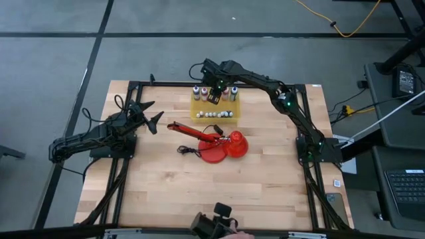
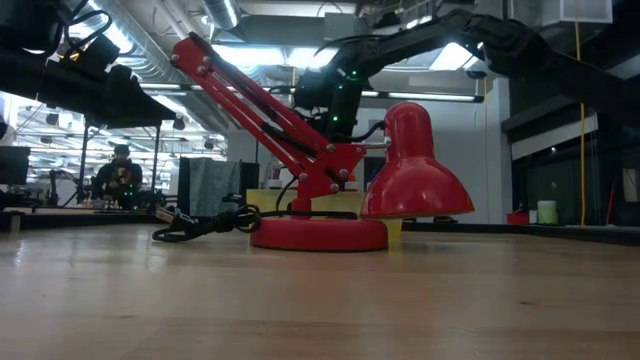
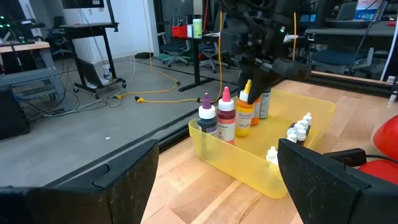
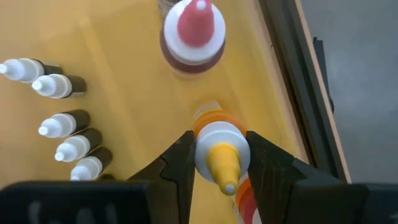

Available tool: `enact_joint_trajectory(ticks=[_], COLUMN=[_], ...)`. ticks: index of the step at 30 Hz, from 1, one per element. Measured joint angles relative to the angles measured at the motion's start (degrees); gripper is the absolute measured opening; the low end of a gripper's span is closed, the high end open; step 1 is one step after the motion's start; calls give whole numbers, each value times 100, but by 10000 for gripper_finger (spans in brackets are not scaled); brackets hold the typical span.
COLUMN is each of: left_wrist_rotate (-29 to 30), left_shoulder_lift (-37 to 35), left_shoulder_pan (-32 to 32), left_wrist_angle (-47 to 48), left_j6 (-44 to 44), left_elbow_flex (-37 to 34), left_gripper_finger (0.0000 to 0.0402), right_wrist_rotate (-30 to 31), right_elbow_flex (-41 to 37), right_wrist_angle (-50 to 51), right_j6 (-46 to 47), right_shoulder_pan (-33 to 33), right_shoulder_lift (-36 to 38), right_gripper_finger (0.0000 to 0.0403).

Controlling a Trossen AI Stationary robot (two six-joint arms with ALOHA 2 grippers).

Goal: Pick & Place food coloring
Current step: Put the yellow food coloring bottle into the yellow bin, then return to Home Position

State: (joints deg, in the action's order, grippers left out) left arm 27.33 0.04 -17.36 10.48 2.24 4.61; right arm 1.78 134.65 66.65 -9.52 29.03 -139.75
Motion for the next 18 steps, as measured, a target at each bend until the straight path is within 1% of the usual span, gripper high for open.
enact_joint_trajectory(ticks=[3, 11, 18], left_wrist_rotate=[0, 0, 0], left_shoulder_lift=[1, 0, 1], left_shoulder_pan=[0, 1, -1], left_wrist_angle=[0, 0, 0], left_j6=[0, -1, 0], left_elbow_flex=[-1, 0, 1], left_gripper_finger=[319, 319, 319], right_wrist_rotate=[1, 5, 200], right_elbow_flex=[0, 22, 31], right_wrist_angle=[-7, 35, -22], right_j6=[-2, -22, -14], right_shoulder_pan=[-3, -3, 12], right_shoulder_lift=[-1, -1, 136], right_gripper_finger=[134, 223, 269])
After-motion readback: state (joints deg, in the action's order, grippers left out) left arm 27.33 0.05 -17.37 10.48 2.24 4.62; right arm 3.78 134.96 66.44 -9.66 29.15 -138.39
